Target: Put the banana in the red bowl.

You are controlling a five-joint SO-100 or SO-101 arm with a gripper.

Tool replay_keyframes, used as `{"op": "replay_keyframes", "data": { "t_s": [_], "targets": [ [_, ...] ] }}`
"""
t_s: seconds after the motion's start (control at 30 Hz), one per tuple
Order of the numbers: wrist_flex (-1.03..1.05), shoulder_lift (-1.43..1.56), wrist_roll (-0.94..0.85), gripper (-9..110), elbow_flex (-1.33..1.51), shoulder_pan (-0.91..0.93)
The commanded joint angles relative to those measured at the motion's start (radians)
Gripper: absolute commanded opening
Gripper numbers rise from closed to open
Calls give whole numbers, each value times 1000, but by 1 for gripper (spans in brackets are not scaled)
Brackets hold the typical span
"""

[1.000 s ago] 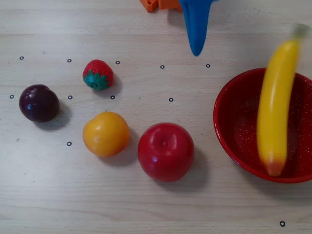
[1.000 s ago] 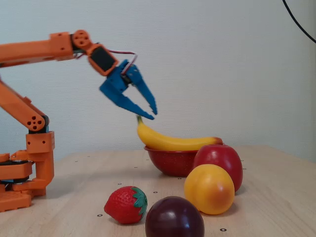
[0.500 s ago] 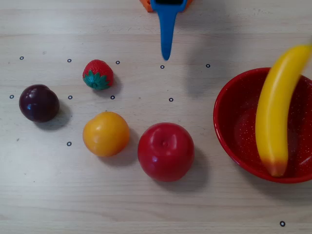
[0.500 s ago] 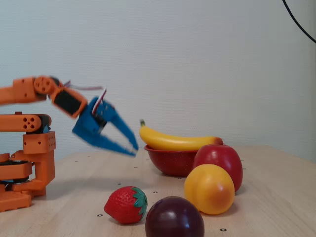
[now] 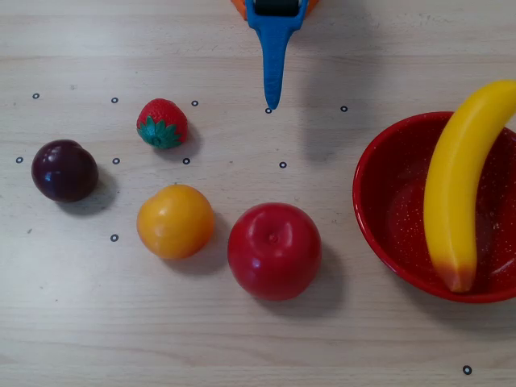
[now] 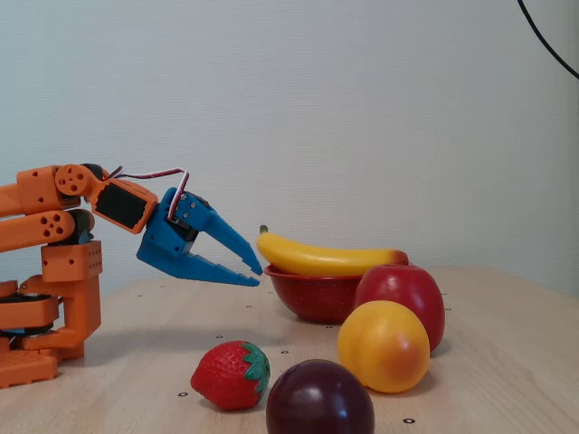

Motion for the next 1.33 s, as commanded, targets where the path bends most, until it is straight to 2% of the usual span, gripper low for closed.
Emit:
{"op": "replay_keyframes", "data": {
  "t_s": [0.0,0.5,1.3],
  "targets": [
    [-12,15,3,0,14,0],
    [195,15,-75,0,14,26],
    [199,14,-110,0,14,28]
  ]
}}
